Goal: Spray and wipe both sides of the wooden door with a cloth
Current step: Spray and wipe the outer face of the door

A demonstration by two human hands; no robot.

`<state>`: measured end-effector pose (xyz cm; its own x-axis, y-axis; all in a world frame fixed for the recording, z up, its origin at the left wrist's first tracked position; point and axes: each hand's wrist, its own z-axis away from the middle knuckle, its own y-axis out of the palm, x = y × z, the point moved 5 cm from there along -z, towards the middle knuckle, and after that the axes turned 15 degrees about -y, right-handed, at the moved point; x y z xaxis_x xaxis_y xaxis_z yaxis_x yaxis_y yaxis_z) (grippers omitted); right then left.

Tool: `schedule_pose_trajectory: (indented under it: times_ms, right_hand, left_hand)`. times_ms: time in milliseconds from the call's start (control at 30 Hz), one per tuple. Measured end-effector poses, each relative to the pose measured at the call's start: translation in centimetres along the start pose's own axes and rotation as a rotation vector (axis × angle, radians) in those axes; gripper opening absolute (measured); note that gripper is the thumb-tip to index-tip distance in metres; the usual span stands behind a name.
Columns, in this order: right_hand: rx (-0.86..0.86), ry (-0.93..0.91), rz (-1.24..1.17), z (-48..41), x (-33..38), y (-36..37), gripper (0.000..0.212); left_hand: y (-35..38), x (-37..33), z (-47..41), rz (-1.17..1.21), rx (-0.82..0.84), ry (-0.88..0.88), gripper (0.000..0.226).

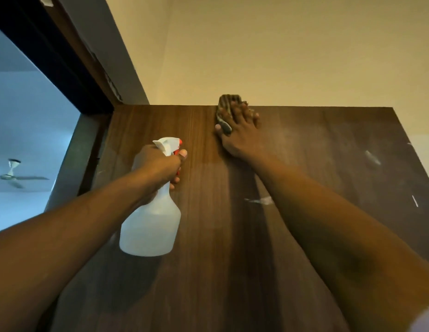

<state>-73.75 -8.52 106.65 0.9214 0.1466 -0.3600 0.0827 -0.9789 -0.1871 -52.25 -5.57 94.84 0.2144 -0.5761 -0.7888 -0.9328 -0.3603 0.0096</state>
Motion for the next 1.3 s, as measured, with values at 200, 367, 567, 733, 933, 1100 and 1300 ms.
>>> schedule_pose_trajectory:
  times_ms: [200, 367, 567, 733, 933, 1100, 1300]
  right_hand:
    - [0.071, -0.218, 0.030, -1.6, 2.5, 0.2, 0.065]
    - [0.035, -0.337, 0.074, 5.6, -1.6, 0.1, 0.063]
    - [-0.012, 0.003, 0.052, 3.4, -9.4, -2.9, 0.063]
    - [0.053, -0.168, 0.026, 1.9, -5.3, -1.9, 0.066]
    - [0.015, -0.219, 0.141, 9.5, -10.0, -2.5, 0.060]
    - [-0.022, 0.152, 0.089, 7.5, -18.3, -5.7, 0.065]
    - [0.034, -0.106, 0.088, 6.2, -14.2, -4.3, 0.068]
  left_hand:
    - [3.5, -2.1, 1.9, 0.034, -0.042, 0.031, 0.032]
    - [6.3, -3.1, 4.3, 0.045, 0.001, -0.005, 0.040]
    - [8.5, -4.5, 6.6, 0.047, 0.006, 0.047, 0.033]
    - [10.2, -5.1, 7.3, 0.043, 0.022, 0.070, 0.029]
    - [12.4, -5.8, 7.5, 0.066, 0.090, 0.076, 0.033]
    - [13.9, -6.3, 7.6, 0.073, 0.112, 0.112, 0.034]
    - [17.1, -7.0, 8.6, 0.056, 0.137, 0.120, 0.038]
